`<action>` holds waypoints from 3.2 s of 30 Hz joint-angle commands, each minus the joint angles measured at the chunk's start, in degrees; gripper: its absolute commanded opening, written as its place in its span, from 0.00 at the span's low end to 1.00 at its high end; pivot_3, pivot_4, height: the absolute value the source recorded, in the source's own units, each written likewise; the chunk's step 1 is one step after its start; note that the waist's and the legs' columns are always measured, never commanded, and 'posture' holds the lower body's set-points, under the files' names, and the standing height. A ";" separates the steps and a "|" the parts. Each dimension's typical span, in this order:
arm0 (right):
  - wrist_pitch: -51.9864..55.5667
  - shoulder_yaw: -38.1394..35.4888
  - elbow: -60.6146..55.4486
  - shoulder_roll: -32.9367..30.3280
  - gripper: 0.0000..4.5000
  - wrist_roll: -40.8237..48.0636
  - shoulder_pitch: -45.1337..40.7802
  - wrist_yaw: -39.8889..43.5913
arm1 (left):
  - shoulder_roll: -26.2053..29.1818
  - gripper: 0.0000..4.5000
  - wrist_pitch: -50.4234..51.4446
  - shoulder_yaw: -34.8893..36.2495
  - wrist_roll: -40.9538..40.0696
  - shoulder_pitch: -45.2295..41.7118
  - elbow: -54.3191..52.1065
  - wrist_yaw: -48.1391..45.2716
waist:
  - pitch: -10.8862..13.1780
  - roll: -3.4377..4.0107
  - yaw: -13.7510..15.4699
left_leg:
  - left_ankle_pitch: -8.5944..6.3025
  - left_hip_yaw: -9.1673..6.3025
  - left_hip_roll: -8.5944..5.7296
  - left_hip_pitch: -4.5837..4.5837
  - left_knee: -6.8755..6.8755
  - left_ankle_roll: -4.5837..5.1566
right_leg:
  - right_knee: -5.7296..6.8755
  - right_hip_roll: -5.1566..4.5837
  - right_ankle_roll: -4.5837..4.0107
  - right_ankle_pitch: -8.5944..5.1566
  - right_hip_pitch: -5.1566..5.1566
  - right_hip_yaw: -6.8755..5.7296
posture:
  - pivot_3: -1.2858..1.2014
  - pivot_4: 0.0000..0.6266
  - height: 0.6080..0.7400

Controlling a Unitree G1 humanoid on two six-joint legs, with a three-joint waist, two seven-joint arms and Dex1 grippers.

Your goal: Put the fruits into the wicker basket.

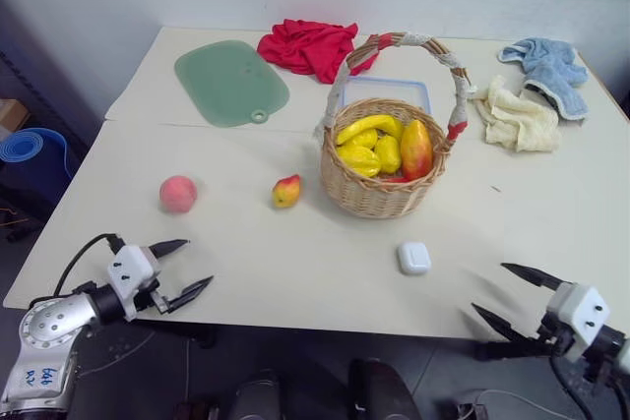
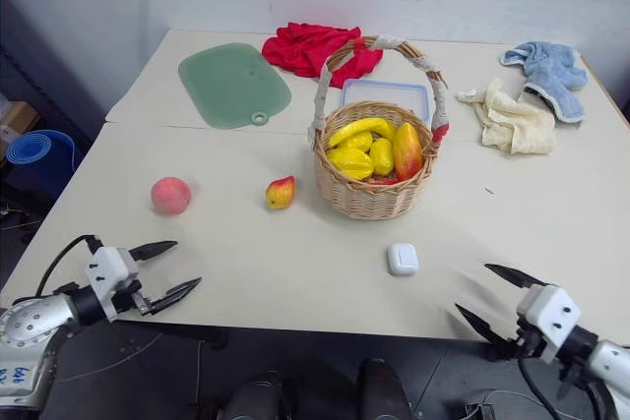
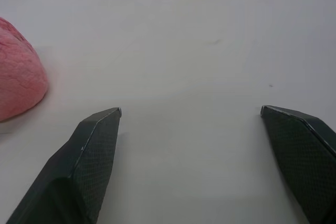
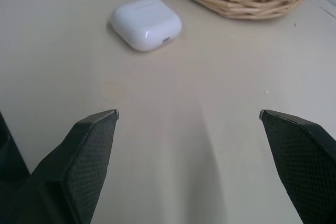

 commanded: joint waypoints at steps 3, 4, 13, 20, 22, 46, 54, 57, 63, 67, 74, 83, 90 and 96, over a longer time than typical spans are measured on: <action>-3.81 -3.21 1.43 -0.46 0.99 1.91 2.12 1.90 | 1.81 1.00 0.30 2.51 -0.96 1.33 -2.09 -0.81 | 0.00 0.01 0.00 | 0.00 0.00 0.05 0.01 0.00 -0.01 | 0.03 -0.02 0.00 0.00 -0.01 0.01 | 0.52 0.24 1.00; -4.71 -3.05 2.25 -0.50 0.99 1.68 2.35 2.46 | 1.77 1.00 0.85 2.84 -1.02 1.70 -2.18 -0.54 | 0.00 0.01 -0.02 | 0.00 0.00 0.05 0.01 0.00 -0.01 | 0.02 -0.02 0.00 0.00 -0.01 0.00 | 0.52 0.24 1.00; -7.11 -1.12 7.37 -1.90 0.99 2.08 -1.13 5.56 | 3.53 1.00 11.22 1.10 -8.57 2.59 -8.29 -7.32 | 0.01 0.02 -0.09 | 0.00 0.04 0.09 0.02 0.00 -0.01 | 0.03 -0.06 -0.01 0.00 -0.01 0.03 | 0.52 0.24 1.00; 5.98 8.84 -3.46 -7.70 0.99 5.75 -10.79 10.45 | 5.68 1.00 17.70 -5.13 -12.77 -0.94 -20.87 -12.04 | 0.01 0.08 -0.21 | 0.03 0.06 0.10 0.02 0.03 -0.01 | 0.04 -0.08 -0.04 0.02 0.00 0.09 | 0.52 0.24 1.00; 8.92 12.95 -2.19 -7.71 0.99 3.90 -16.35 10.39 | 5.64 1.00 17.64 -8.15 -11.47 -2.52 -22.19 -12.78 | 0.01 0.08 -0.26 | 0.04 0.07 0.07 0.07 0.03 -0.02 | 0.06 -0.03 -0.07 0.04 0.01 0.10 | 0.52 0.24 1.00; 17.85 22.19 23.53 -1.40 0.63 0.28 -42.17 18.28 | 2.16 1.00 18.61 -14.77 -9.63 -12.39 -19.96 -12.15 | 0.02 0.08 0.30 | 0.07 0.50 0.00 -0.08 0.16 -0.04 | 0.29 0.07 -0.04 0.07 -0.05 -0.10 | 0.52 0.24 1.00; 28.63 -5.78 13.34 -7.58 0.63 10.75 -23.88 3.84 | -2.61 1.00 25.66 -13.62 -16.03 -18.23 -22.77 -7.28 | 0.04 0.11 1.14 | 0.07 0.49 -0.07 -0.13 0.19 -0.01 | 0.20 0.01 0.00 0.09 -0.04 -0.04 | 0.52 0.24 1.00; 23.13 -9.44 22.62 -10.88 0.63 5.52 -23.51 -1.63 | -4.13 1.00 28.37 -13.79 -17.65 -20.84 -23.71 -5.08 | 0.03 0.09 1.08 | 0.07 0.63 -0.07 -0.06 0.19 0.01 | 0.02 0.05 -0.01 0.10 0.03 0.03 | 0.52 0.24 1.00; 14.85 -5.40 44.68 -14.02 0.63 -4.15 -33.61 -12.59 | -4.78 1.00 29.77 -13.57 -17.98 -22.23 -23.33 -4.08 | 0.02 0.11 -1.02 | 0.12 0.77 -0.04 0.04 0.14 -0.08 | 0.06 0.13 -0.03 0.09 -0.03 0.14 | 0.52 0.24 1.00; 14.98 -4.05 50.54 -14.07 0.70 -4.91 -37.70 -13.96 | -3.86 1.00 28.90 -11.73 -17.21 -20.07 -23.17 -3.67 | 0.03 0.22 -1.57 | 0.15 0.76 -0.03 0.01 0.12 -0.10 | 0.06 0.14 -0.03 0.09 -0.08 0.16 | 0.52 0.24 1.00; 10.21 -7.77 41.41 -14.33 0.99 -0.24 -35.10 -9.56 | -1.49 1.00 27.20 -4.16 -16.14 -14.42 -20.55 -1.96 | 0.03 0.24 -1.39 | 0.15 0.75 -0.05 -0.01 0.13 -0.10 | 0.00 0.10 -0.03 0.09 -0.07 0.18 | 0.52 0.24 1.00; 19.58 -1.73 -1.31 -0.24 0.99 15.95 -21.74 -3.30 | -0.89 1.00 18.91 16.57 -11.34 -2.79 -4.60 5.66 | 0.04 0.21 -1.38 | 0.06 0.23 0.13 0.05 0.01 -0.15 | 0.11 0.11 -0.03 0.10 -0.10 0.11 | 0.52 0.24 1.00; 7.51 13.57 -16.02 10.75 0.99 6.09 -19.58 -3.00 | -1.36 1.00 17.92 25.83 -7.59 1.12 7.38 17.12 | 0.01 0.14 -1.25 | 0.01 0.19 0.17 -0.05 -0.01 -0.03 | 0.10 -0.11 -0.01 0.11 -0.15 -0.04 | 0.52 0.24 1.00; 5.14 23.50 -17.60 16.11 0.99 2.86 -25.19 -4.82 | -1.76 1.00 30.74 20.88 -13.02 -7.88 -1.41 22.32 | 0.01 -0.19 0.04 | 0.02 -0.03 -0.04 -0.04 0.01 0.03 | 0.29 -0.66 0.03 0.13 -0.14 -0.78 | 0.52 0.24 1.00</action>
